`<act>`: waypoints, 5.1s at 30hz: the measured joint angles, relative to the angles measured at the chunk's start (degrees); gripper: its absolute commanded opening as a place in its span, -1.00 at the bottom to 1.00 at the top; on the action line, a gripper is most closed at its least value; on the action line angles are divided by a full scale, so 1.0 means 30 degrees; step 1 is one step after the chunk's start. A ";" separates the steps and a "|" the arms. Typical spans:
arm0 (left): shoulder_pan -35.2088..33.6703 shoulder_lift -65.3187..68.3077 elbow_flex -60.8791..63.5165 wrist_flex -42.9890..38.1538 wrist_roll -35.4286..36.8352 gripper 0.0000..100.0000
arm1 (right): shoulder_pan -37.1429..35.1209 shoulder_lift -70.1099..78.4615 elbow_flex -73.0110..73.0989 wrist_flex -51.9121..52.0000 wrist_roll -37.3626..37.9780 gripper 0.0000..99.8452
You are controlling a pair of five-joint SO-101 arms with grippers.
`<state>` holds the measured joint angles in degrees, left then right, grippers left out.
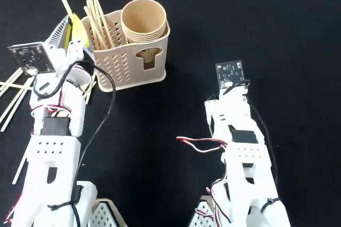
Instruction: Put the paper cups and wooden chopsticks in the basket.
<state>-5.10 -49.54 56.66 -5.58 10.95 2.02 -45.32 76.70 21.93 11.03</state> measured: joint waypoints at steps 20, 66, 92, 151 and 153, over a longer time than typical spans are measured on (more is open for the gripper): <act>0.0762 0.4513 -0.5333 0.0234 0.0000 -0.94 | 0.0000 0.0000 0.0000 0.0000 0.0000 -0.97; -0.8557 0.5538 -0.9846 2.3560 -0.8029 -0.62 | 0.0000 0.0000 0.0000 0.0000 0.0000 -0.97; -1.0051 2.9011 -2.1480 2.3912 -1.5648 -0.95 | 0.0000 0.0000 0.0000 0.0000 0.0029 -0.97; -0.6945 -0.2286 0.5275 0.1641 -1.2308 -0.94 | 0.0000 0.0000 0.0000 0.0000 0.0029 -0.97; -0.6945 -0.2901 0.5275 0.1582 -1.0960 -0.94 | 0.0000 0.0000 0.0000 0.0000 0.0029 -0.97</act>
<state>-25.93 -58.24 72.48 -0.84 -21.93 2.02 -45.32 76.70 21.93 11.12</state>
